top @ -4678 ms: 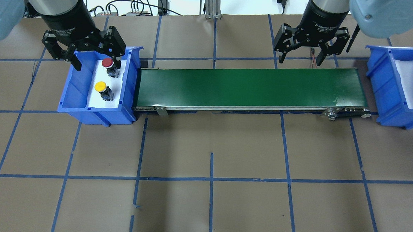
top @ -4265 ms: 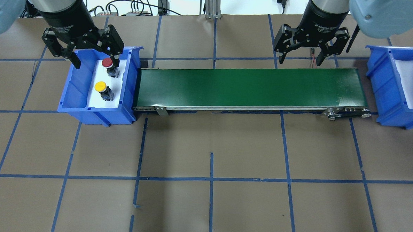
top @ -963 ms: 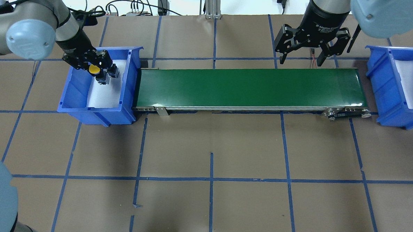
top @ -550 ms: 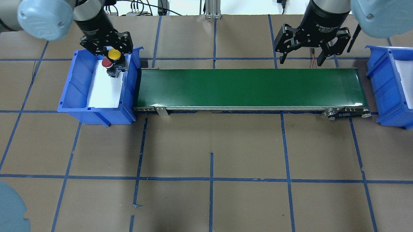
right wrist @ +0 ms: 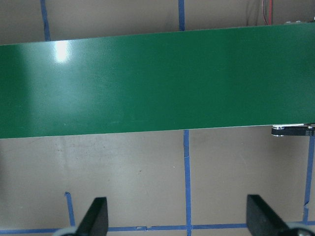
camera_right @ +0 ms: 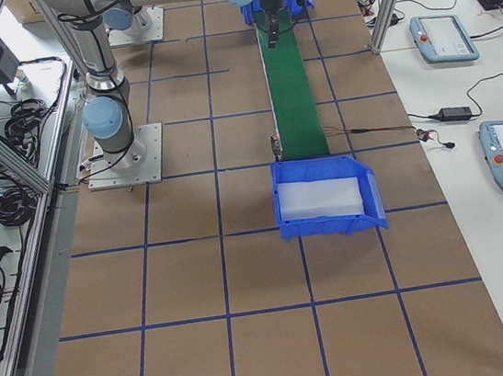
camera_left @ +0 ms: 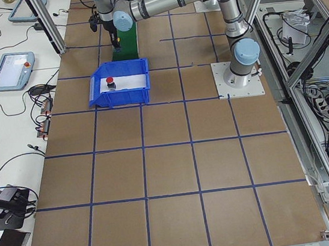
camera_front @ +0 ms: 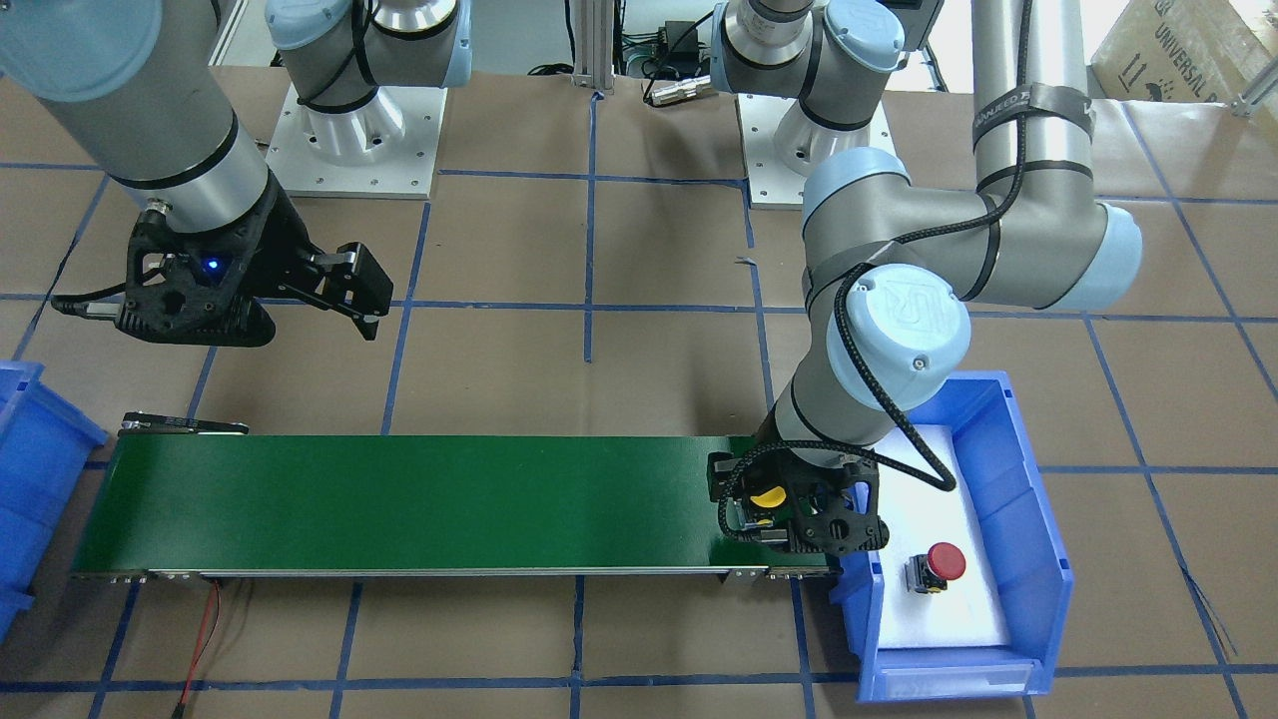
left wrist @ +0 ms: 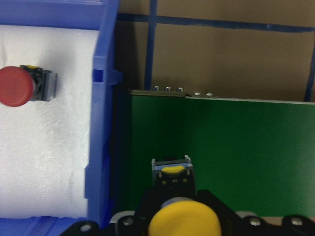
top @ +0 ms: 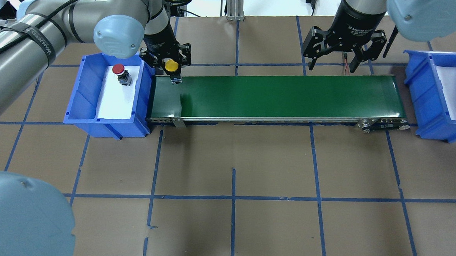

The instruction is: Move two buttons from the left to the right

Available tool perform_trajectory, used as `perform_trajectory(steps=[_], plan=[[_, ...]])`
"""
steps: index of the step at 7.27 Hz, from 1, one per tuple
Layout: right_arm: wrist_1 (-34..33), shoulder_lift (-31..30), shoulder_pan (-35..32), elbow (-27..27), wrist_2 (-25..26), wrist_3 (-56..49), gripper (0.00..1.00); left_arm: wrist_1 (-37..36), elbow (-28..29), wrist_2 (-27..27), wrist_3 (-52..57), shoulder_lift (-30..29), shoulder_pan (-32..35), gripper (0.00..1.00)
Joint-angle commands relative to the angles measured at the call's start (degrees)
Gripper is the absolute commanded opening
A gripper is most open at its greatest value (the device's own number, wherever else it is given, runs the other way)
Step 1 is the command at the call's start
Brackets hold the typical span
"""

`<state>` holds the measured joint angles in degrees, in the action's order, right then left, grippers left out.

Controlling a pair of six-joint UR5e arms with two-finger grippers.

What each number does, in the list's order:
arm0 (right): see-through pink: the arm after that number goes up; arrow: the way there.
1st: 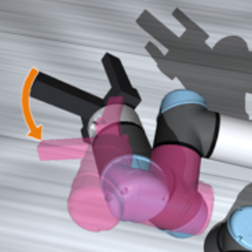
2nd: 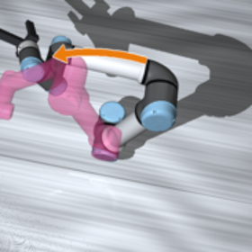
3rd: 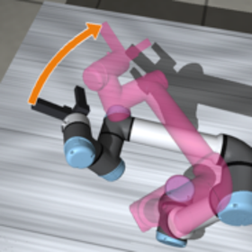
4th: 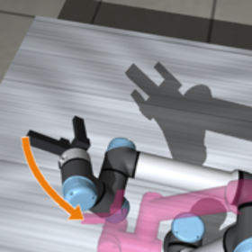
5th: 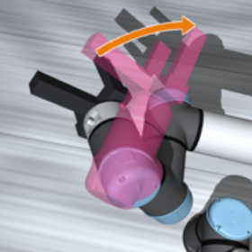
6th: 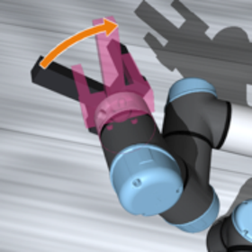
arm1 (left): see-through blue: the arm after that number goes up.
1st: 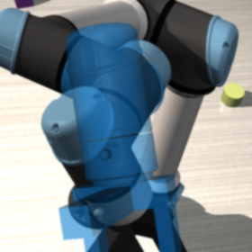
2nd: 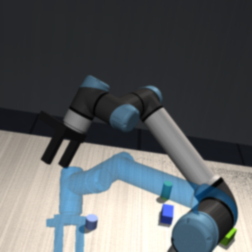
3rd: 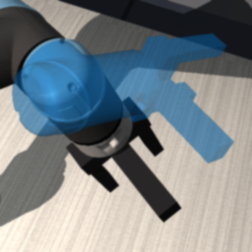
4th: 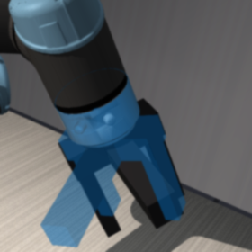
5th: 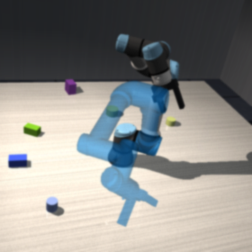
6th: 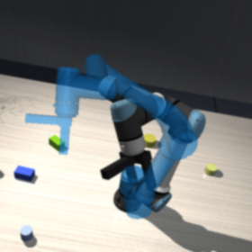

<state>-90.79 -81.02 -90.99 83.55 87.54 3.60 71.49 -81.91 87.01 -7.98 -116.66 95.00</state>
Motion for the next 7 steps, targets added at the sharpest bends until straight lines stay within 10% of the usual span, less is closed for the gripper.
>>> perform_trajectory(steps=[1,4,7], plan=[[-0.1,-0.1,0.0,0.0,0.0,0.0,1.0,-0.6,-1.0,0.0,-1.6,-1.1,0.8,0.32],[-0.1,0.0,0.0,0.0,0.0,0.0,1.0,-0.9,-1.5,0.1,-1.9,-3.1,1.5,0.42],[-0.1,0.0,0.0,0.0,0.0,0.1,1.0,-1.2,-0.3,0.6,-1.7,-2.6,1.8,1.0]])
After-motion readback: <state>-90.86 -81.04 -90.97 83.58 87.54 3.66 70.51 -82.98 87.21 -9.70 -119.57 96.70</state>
